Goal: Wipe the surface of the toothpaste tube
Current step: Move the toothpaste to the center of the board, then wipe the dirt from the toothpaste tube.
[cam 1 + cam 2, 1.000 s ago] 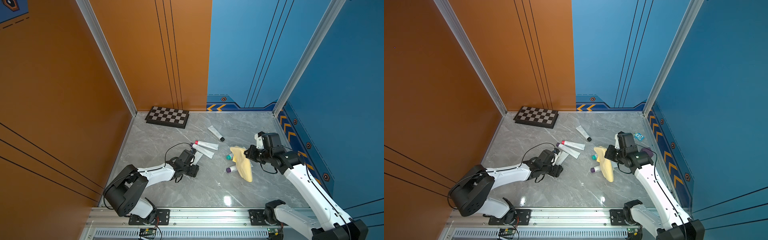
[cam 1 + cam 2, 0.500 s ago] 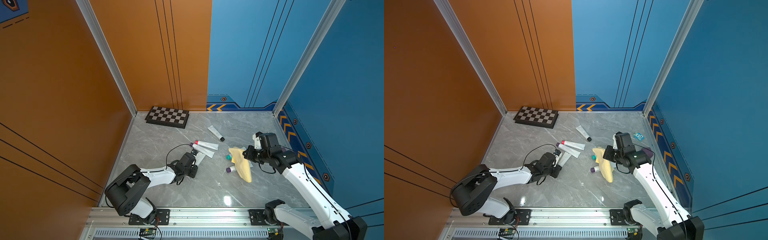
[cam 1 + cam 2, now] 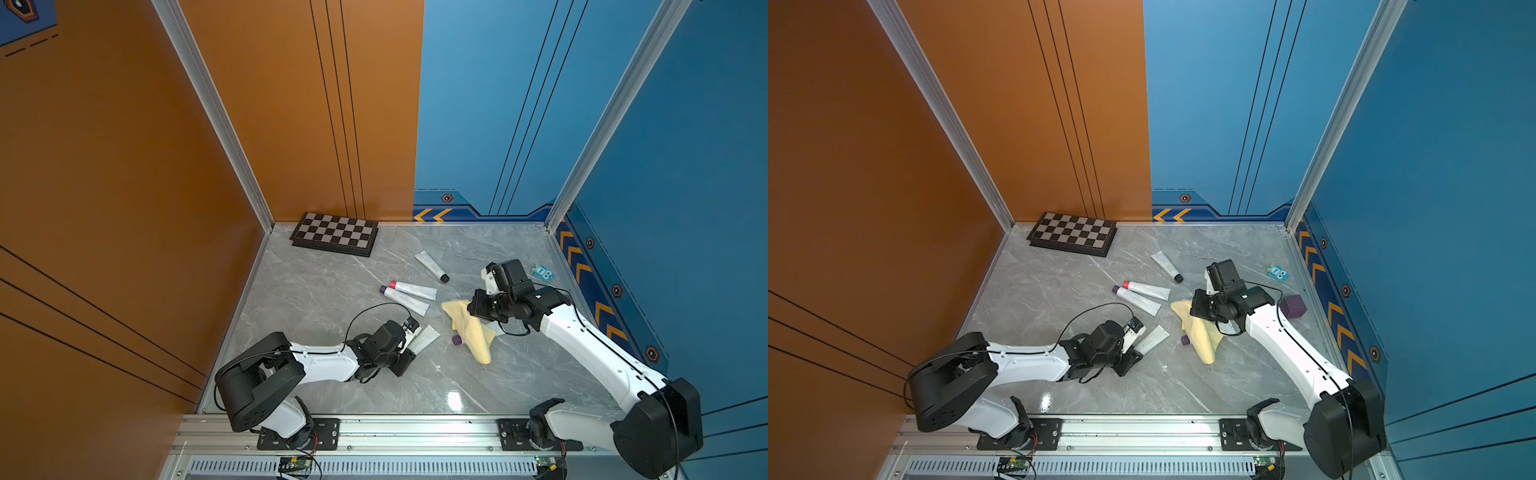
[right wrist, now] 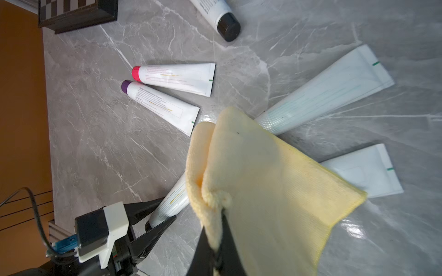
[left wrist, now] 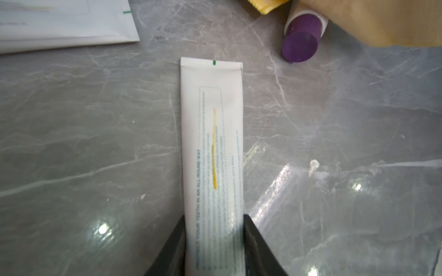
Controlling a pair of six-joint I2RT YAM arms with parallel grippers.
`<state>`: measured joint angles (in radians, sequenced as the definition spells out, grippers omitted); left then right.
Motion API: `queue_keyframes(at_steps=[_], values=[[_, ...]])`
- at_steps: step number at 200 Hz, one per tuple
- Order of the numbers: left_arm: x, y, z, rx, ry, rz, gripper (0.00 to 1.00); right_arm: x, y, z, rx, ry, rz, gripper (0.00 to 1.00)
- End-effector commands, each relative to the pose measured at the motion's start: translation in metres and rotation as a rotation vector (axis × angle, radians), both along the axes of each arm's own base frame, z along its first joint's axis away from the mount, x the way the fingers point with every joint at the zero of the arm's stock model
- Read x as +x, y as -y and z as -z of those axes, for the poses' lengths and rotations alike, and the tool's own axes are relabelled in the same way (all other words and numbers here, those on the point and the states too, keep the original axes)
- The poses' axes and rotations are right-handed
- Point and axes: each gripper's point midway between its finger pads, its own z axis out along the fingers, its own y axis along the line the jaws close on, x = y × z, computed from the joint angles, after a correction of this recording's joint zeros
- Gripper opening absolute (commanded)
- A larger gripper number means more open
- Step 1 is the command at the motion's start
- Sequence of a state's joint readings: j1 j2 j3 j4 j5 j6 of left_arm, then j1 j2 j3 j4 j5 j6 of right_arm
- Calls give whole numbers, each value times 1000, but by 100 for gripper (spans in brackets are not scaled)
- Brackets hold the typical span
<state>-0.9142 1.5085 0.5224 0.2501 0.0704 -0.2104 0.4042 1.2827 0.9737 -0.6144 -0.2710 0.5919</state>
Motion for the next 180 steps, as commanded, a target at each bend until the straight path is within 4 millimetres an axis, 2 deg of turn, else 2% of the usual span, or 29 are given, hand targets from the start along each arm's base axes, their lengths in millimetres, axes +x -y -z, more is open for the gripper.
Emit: queue_keyframes(at_steps=[1, 43, 79, 120, 146, 151, 180], values=[[-20, -6, 21, 21, -50, 21, 36, 1, -27, 18, 75, -34, -62, 0], [-24, -12, 30, 8, -32, -3, 36, -10, -67, 42, 122, -99, -139, 0], [-22, -16, 33, 18, -27, -18, 36, -24, -95, 63, 108, -136, -188, 0], [-20, -24, 36, 24, -12, -47, 35, -38, -110, 89, 84, -184, -218, 0], [-19, -28, 36, 19, -14, -59, 36, -43, -113, 97, 81, -200, -219, 0], [-19, -27, 35, 17, -14, -58, 35, -52, -120, 98, 80, -202, -248, 0], [-19, -26, 34, 11, -17, -57, 36, -60, -127, 101, 80, -205, -263, 0]])
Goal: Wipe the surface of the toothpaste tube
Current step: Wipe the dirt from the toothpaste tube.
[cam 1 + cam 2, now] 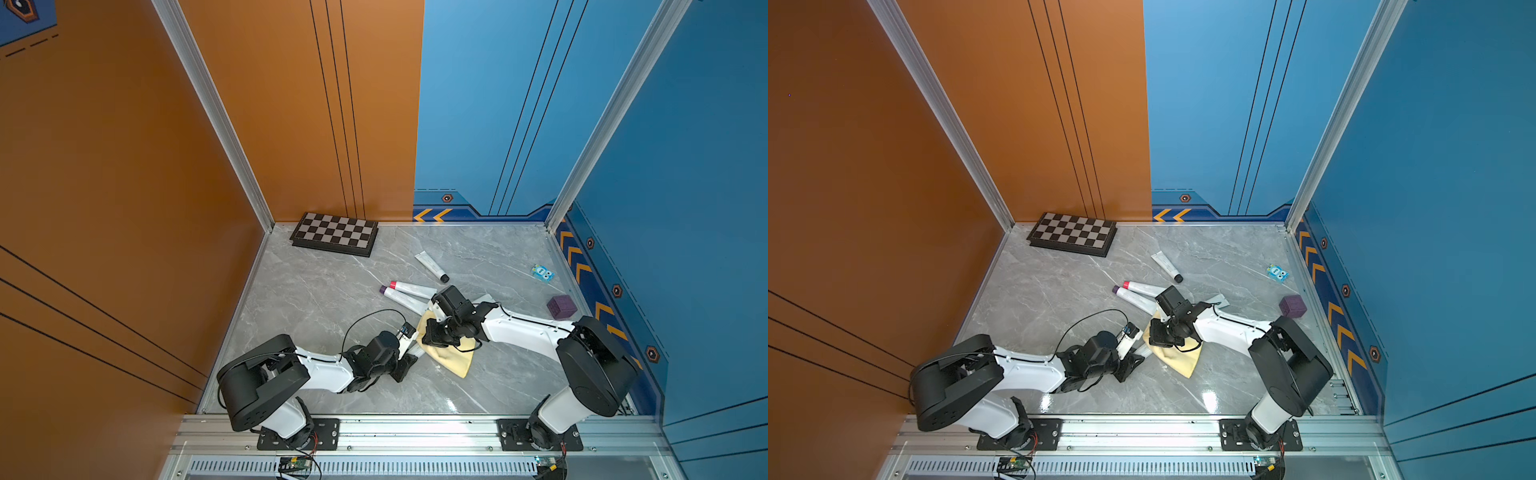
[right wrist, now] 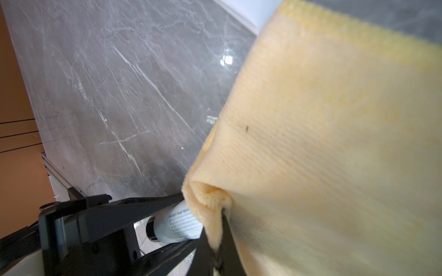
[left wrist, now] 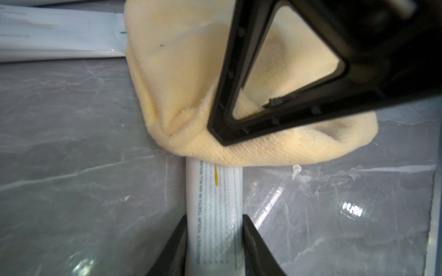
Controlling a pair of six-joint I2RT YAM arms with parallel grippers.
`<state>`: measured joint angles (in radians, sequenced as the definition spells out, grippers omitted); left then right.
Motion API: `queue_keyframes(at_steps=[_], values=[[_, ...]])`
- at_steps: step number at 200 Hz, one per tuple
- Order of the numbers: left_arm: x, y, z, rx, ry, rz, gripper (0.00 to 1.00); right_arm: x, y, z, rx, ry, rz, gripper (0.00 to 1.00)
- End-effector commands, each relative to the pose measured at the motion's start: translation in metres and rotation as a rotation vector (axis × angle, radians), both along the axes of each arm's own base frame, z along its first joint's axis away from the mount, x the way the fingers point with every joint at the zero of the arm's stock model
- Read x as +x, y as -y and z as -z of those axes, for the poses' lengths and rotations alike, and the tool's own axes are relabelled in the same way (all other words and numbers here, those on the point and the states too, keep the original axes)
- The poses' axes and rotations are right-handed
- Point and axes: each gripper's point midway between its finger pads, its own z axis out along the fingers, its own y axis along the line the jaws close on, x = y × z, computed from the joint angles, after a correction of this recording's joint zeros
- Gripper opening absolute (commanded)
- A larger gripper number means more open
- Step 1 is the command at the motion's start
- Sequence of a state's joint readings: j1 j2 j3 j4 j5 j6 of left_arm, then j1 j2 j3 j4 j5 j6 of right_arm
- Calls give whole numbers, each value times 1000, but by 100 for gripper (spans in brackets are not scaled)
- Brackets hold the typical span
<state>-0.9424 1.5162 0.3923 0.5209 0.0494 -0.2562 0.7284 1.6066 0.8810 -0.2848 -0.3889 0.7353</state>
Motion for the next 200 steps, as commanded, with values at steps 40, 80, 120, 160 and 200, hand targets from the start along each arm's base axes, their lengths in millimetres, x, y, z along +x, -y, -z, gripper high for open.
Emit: queue_keyframes(at_steps=[40, 80, 120, 160, 200], values=[[-13, -30, 36, 128, -92, -39, 36, -7, 4, 19, -56, 0, 20, 0], [-13, -30, 35, 123, -91, -41, 36, 4, 47, 27, -223, 65, 64, 0], [-13, -31, 35, 123, -93, -40, 36, 18, 66, 23, -250, 77, 99, 0], [-14, -28, 36, 124, -99, -32, 36, 12, 32, 27, -145, 24, 59, 0], [-14, -28, 36, 123, -99, -30, 36, -13, -3, 34, -49, -37, -6, 0]])
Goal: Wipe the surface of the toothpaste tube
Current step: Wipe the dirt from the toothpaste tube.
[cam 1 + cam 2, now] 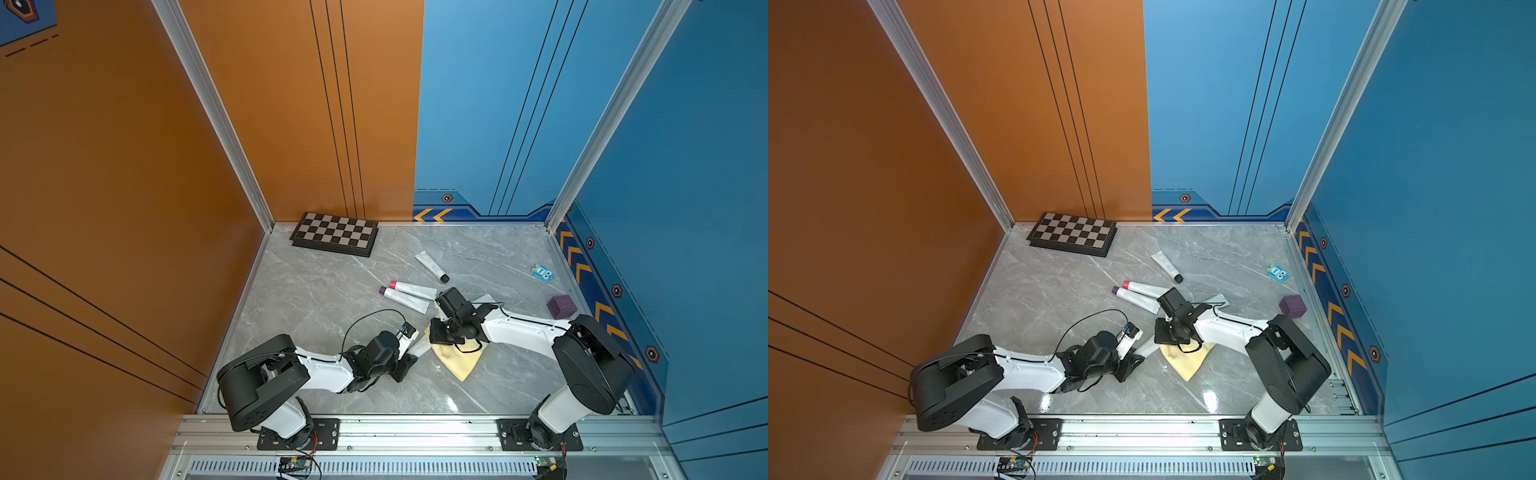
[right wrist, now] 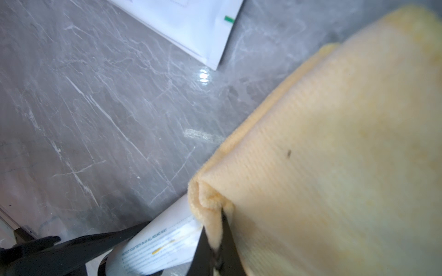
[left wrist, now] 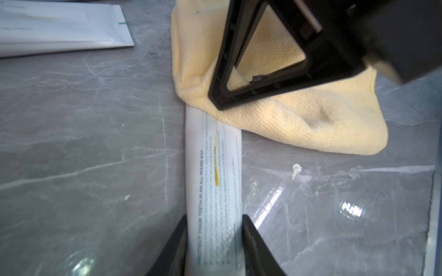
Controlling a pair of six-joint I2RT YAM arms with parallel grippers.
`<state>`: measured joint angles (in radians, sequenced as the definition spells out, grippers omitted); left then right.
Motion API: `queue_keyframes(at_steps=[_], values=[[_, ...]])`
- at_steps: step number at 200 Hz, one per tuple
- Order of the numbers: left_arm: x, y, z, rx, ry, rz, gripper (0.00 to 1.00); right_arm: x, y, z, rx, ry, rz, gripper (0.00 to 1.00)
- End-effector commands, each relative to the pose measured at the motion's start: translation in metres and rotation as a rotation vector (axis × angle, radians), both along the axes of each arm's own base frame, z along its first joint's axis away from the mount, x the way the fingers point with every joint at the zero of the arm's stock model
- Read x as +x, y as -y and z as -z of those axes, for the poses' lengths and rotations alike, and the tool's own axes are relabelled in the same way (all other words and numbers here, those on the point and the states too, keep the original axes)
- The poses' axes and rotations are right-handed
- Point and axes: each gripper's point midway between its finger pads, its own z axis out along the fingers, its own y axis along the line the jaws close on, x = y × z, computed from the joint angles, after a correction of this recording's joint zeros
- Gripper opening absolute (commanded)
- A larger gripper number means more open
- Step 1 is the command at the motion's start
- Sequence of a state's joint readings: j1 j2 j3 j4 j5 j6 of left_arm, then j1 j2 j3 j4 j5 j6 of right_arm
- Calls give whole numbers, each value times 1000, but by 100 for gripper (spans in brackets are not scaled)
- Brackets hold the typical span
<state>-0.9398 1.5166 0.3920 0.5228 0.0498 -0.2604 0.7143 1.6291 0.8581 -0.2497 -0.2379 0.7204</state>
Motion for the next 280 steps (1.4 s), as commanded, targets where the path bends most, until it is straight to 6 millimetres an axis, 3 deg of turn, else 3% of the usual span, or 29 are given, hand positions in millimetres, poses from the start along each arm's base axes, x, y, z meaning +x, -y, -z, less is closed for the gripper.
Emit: queue_keyframes(at_steps=[1, 48, 80, 102, 129, 148, 211, 227, 231, 280], values=[[-15, -27, 36, 126, -98, -25, 36, -35, -25, 16, 63, -128, -74, 0], [-15, -27, 37, 128, -99, -22, 36, -44, -41, 6, 120, -137, -98, 0], [-15, -27, 37, 131, -98, -25, 36, -49, -39, 17, 103, -159, -101, 0], [-14, -27, 36, 127, -97, -25, 36, -41, -14, 24, 39, -142, -58, 0], [-15, -28, 36, 128, -94, -28, 36, -21, 25, 19, -41, -92, 6, 0], [-14, -27, 35, 123, -93, -25, 36, -15, 33, 14, -71, -70, 11, 0], [-16, -25, 35, 119, -74, -20, 35, -25, -15, 7, 145, -142, -51, 0], [-16, -23, 34, 120, -62, -16, 35, -30, -21, 6, 187, -172, -57, 0], [-17, -23, 34, 120, -59, -14, 35, -39, -28, 6, 188, -179, -87, 0], [-13, -18, 36, 128, -33, -5, 34, -55, -33, 13, 166, -224, -128, 0]])
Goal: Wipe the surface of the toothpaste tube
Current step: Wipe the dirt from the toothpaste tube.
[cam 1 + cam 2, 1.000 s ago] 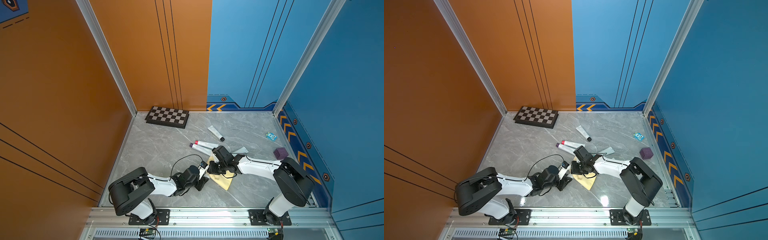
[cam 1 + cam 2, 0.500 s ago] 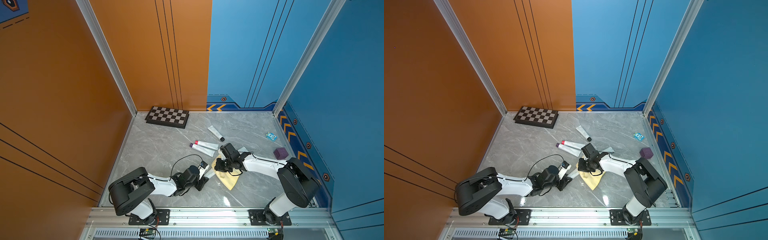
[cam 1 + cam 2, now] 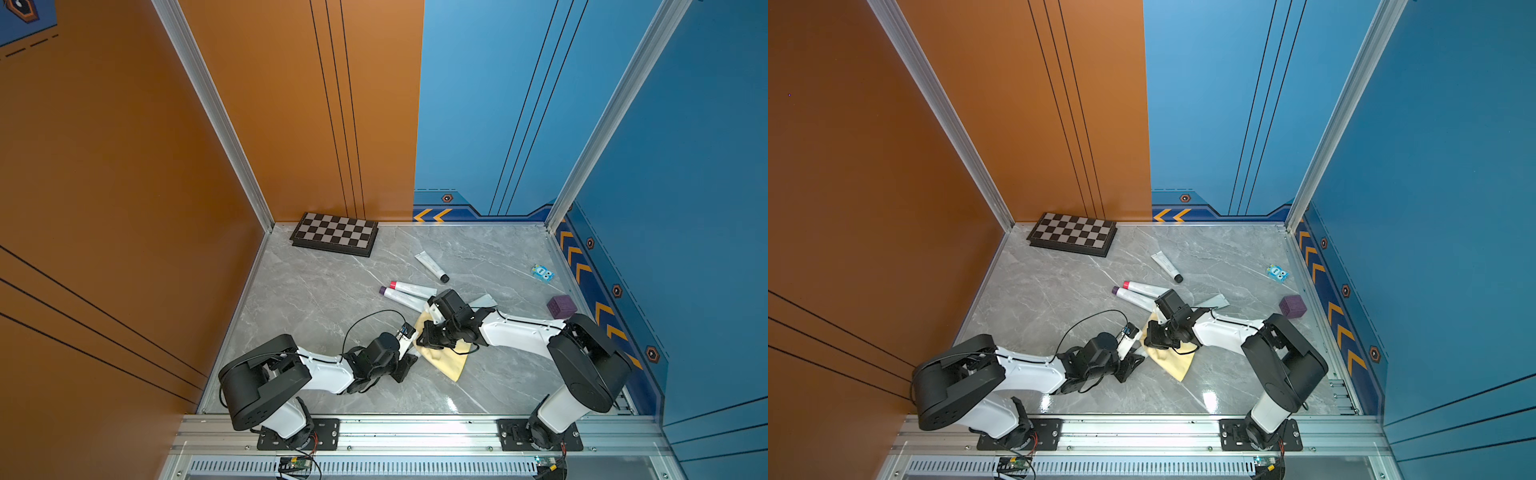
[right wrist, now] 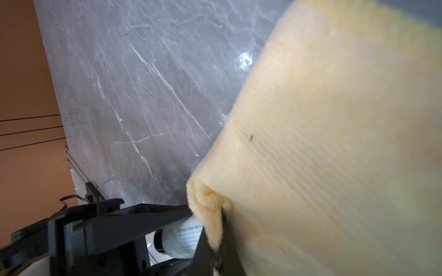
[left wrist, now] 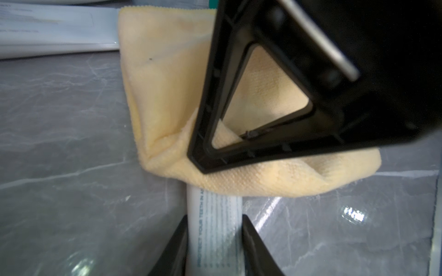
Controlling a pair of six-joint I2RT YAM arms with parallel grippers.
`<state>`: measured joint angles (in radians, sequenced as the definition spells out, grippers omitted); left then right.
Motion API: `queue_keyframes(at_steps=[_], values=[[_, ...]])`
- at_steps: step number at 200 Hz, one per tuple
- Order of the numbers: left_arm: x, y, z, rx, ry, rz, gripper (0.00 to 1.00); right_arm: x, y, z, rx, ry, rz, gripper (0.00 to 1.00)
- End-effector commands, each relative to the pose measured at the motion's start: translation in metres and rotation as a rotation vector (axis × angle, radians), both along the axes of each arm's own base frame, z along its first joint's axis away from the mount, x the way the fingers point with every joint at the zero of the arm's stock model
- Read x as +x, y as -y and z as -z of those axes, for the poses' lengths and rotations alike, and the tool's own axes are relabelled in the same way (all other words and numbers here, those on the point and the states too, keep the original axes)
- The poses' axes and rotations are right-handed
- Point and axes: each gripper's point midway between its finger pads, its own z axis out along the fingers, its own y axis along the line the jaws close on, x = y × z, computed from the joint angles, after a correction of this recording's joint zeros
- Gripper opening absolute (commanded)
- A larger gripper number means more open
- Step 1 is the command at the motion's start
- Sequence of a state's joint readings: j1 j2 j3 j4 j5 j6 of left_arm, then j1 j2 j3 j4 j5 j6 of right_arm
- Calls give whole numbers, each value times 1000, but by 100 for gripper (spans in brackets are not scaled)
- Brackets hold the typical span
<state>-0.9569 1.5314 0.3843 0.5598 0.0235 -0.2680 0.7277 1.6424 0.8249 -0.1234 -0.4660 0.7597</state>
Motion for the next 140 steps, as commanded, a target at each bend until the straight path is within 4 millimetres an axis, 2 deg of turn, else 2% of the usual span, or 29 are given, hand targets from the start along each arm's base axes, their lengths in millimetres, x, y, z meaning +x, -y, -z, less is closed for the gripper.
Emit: queue_keyframes(at_steps=[1, 31, 57, 62, 81, 103, 140], values=[[-13, -20, 35, 135, -50, 3, 34, -33, 4, 23, -47, -125, -52, 0], [-12, -23, 33, 132, -34, -9, 33, -34, 19, 29, -120, -109, -52, 0], [-13, -24, 32, 129, -33, -9, 33, -20, 56, 36, -268, -47, -13, 0], [-13, -24, 32, 128, -33, -10, 33, -9, 70, 34, -294, -32, 27, 0], [-13, -24, 31, 127, -32, -11, 33, 0, 86, 28, -344, 5, 47, 0], [-13, -23, 31, 125, -34, -8, 33, 0, 80, 26, -325, 1, 31, 0], [-13, -22, 32, 126, -36, -3, 33, -5, 42, 12, -204, -10, -26, 0]])
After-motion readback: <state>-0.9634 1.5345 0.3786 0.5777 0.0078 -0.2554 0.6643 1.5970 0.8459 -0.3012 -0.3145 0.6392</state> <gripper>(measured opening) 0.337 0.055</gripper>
